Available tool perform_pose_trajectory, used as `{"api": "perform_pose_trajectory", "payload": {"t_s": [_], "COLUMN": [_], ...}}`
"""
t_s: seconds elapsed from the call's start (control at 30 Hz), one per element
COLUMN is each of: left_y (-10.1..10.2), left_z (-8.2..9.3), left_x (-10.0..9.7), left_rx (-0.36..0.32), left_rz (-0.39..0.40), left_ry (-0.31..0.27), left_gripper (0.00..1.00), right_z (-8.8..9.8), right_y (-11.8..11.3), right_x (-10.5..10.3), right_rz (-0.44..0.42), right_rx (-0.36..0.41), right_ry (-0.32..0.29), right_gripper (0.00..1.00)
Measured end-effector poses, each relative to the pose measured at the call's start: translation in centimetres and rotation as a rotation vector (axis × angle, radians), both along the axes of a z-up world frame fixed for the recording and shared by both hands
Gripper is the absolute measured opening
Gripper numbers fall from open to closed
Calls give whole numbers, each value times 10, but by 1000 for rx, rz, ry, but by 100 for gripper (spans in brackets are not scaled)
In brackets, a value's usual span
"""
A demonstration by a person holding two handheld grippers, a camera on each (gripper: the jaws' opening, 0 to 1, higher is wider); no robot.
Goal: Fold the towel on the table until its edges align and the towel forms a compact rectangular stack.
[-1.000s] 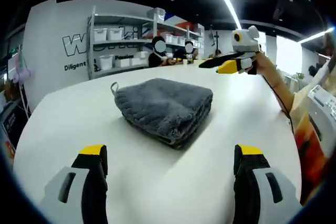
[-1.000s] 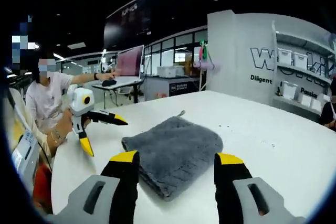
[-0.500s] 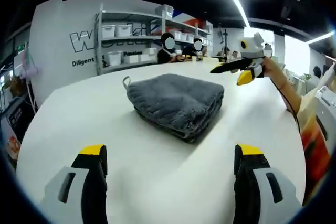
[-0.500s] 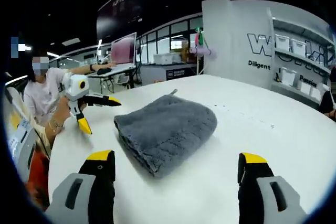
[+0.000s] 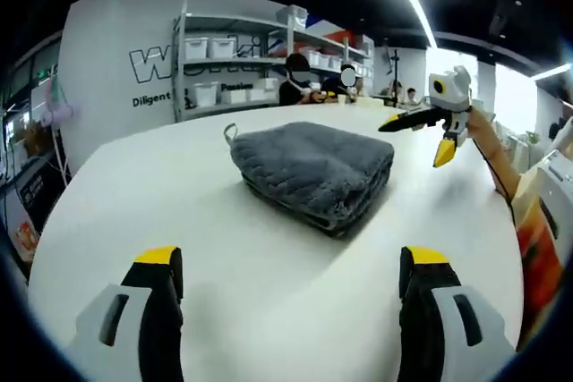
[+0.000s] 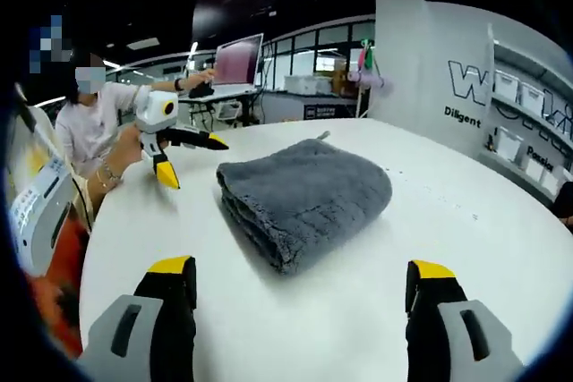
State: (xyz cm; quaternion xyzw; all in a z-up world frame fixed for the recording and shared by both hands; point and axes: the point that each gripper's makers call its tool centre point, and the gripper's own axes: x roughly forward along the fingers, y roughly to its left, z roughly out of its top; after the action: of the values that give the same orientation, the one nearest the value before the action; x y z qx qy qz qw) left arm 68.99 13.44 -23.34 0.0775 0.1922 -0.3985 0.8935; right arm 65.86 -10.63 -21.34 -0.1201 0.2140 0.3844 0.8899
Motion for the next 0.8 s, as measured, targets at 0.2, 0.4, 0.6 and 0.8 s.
{"api": "perform_pose_trajectory", "payload": {"t_s": [0.2,0.4,0.6,0.8], "left_y": [-1,-3,-5,-8], "left_z": [-2,-5,-6,-10], "left_x": [0,-1,-2,-4], "left_rx": [8,23,24,39], "left_rz": [-1,-10,-14,-27], "left_ry": [4,7,11,17], "left_gripper": [99,99,99,98], "right_z": [-7,-9,-11,-15], "right_y": [-2,-4,-4,-3], "right_x": [1,2,1,0], "right_rz": [-4,-9,-8,0], "right_rx": [-19,-21,-23,-31], "right_ry": [16,25,30,37], "right_gripper": [99,99,99,99]}}
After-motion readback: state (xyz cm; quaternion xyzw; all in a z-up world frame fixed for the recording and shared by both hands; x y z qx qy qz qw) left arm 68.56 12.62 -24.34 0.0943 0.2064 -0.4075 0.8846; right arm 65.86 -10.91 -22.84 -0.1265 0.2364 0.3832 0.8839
